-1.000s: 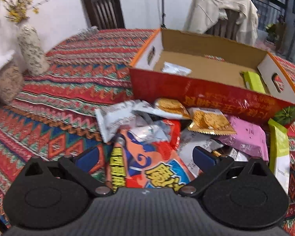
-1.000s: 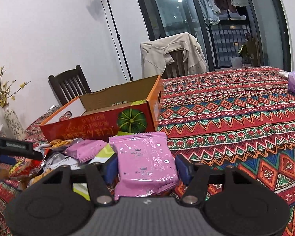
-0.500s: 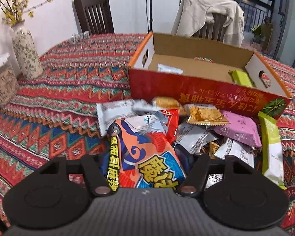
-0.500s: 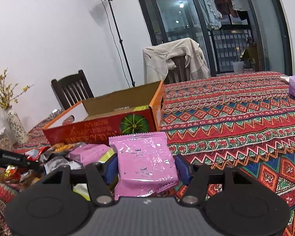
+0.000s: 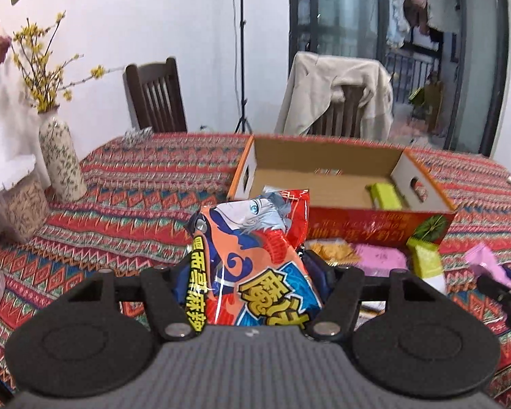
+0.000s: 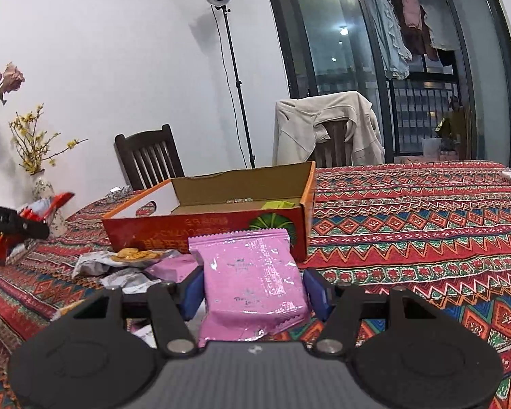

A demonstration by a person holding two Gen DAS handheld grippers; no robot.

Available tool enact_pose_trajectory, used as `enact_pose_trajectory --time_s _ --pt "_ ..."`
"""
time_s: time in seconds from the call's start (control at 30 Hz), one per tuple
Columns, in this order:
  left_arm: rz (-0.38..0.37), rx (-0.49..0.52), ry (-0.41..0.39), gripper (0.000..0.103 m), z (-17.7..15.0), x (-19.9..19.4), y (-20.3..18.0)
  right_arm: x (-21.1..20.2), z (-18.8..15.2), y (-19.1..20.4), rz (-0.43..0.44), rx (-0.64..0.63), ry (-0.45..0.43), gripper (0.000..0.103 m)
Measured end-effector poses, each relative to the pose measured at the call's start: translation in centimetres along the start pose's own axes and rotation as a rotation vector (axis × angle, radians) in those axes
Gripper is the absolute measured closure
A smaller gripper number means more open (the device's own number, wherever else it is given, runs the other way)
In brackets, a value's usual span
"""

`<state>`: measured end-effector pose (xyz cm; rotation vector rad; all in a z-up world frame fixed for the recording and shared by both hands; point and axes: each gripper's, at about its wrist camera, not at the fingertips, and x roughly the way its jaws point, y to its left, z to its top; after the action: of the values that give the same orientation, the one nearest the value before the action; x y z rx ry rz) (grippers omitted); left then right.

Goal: Organize snacks
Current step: 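Lower both packets into the orange box and open both tools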

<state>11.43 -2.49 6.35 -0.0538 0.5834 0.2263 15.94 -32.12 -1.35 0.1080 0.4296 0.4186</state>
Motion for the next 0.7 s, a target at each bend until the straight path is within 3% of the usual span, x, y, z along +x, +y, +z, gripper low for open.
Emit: enact_pose_trajectory --time_s 0.43,0.7 --pt "-0.112 0.004 -0.115 0.037 1.9 -0.9 -0.6 -1.0 4.2 4.7 -0.043 -0.046 -0.047 0.042" --pt "-0.160 -0.001 -0.150 0.037 3.9 1.0 -1.1 1.5 6.4 6.4 -0.080 -0.056 -0.043 0.042"
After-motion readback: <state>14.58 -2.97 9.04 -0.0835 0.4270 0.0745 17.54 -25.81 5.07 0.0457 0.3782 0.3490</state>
